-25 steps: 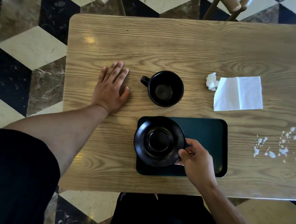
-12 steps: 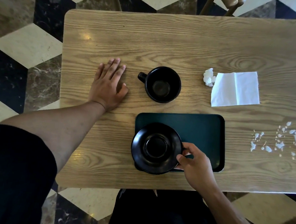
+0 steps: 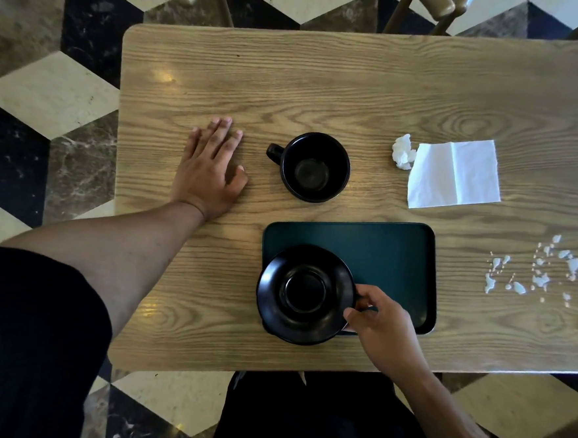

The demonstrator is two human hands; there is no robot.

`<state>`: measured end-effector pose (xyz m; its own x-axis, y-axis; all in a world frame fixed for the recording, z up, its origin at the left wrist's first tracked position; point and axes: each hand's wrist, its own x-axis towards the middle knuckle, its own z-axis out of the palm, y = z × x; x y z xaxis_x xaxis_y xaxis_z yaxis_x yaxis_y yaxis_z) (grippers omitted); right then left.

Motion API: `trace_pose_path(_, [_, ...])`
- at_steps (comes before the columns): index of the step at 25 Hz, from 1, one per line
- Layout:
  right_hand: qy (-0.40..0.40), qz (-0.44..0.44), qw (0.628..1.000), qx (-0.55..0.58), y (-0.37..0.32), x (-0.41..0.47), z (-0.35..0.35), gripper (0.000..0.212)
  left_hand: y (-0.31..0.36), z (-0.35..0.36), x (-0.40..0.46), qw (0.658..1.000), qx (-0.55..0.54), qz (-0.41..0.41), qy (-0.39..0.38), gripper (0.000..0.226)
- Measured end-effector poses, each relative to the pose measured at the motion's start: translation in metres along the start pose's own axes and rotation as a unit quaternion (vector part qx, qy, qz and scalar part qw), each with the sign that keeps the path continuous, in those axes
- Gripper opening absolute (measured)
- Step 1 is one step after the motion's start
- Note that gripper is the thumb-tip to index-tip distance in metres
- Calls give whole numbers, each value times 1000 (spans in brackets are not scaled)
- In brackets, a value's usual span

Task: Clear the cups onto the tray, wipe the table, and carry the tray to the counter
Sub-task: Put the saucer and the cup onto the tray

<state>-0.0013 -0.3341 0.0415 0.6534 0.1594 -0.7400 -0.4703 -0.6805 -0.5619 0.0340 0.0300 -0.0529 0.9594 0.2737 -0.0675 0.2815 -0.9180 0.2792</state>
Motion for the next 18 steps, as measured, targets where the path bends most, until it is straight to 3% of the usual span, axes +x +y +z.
trace_pose_path(4, [13, -26, 993, -111, -18, 11, -15, 21, -3, 2, 0, 1000, 18, 9, 4, 69])
trace_pose_path(6, [59, -38, 989, -132, -37, 20, -26, 24, -4, 3, 0, 1000, 23, 15, 9, 68])
trace_pose_path(11, [155, -160, 972, -69, -86, 56, -27, 23, -5, 5, -1, 999, 16, 25, 30, 66])
trace_pose_path(16, [33, -188, 977, -96, -123, 86, -5, 106, -4, 6, -1, 999, 8, 30, 43, 65])
trace_pose_path(18, [3, -189, 977, -101, -131, 91, 0, 125, -5, 6, -1, 998, 7, 32, 47, 65])
